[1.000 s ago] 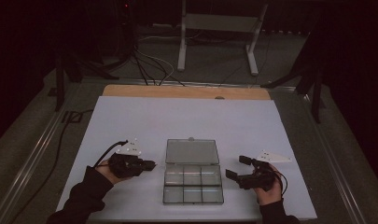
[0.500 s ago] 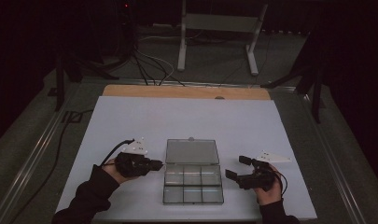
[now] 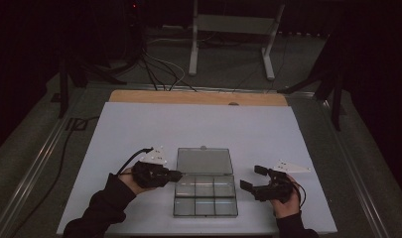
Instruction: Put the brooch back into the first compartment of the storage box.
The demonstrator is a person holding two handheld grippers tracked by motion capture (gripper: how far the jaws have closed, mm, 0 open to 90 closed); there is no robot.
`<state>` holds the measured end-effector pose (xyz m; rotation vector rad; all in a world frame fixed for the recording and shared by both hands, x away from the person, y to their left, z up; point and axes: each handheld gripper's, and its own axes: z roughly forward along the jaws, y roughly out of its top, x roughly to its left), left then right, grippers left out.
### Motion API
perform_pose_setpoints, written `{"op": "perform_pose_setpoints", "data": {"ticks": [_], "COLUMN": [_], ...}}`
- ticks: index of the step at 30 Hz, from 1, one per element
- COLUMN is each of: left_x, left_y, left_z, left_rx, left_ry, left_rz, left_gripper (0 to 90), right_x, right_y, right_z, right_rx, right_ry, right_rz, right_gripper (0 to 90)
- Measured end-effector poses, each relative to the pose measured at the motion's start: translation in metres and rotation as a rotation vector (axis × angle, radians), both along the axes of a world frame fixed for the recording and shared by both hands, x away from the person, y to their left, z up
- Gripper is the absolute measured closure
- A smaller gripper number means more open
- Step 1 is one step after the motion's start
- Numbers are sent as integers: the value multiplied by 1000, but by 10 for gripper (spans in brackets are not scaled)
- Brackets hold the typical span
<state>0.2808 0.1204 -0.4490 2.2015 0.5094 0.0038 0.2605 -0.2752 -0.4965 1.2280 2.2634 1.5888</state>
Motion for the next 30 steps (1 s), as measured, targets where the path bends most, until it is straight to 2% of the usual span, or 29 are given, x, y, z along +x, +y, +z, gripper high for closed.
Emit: {"op": "perform_pose_setpoints", "data": {"ticks": [9,22,30], "left_x": [-1,-1,-2], "left_y": [-12,-22,-25], "left_z": [-6,-21,-26], "left_rx": [-10,14,23], "left_ry": [21,49,52], "left_rz": [-33,-55,-60], "left_gripper": [864,864,864], "right_x": [0,0,0], "right_y": [0,-1,-1], "right_z": [0,0,0], "right_rx": [-1,1,-1], "right_ry": [-1,-1,-2], "right_rz": [0,0,1], "right_gripper": [31,31,31]}}
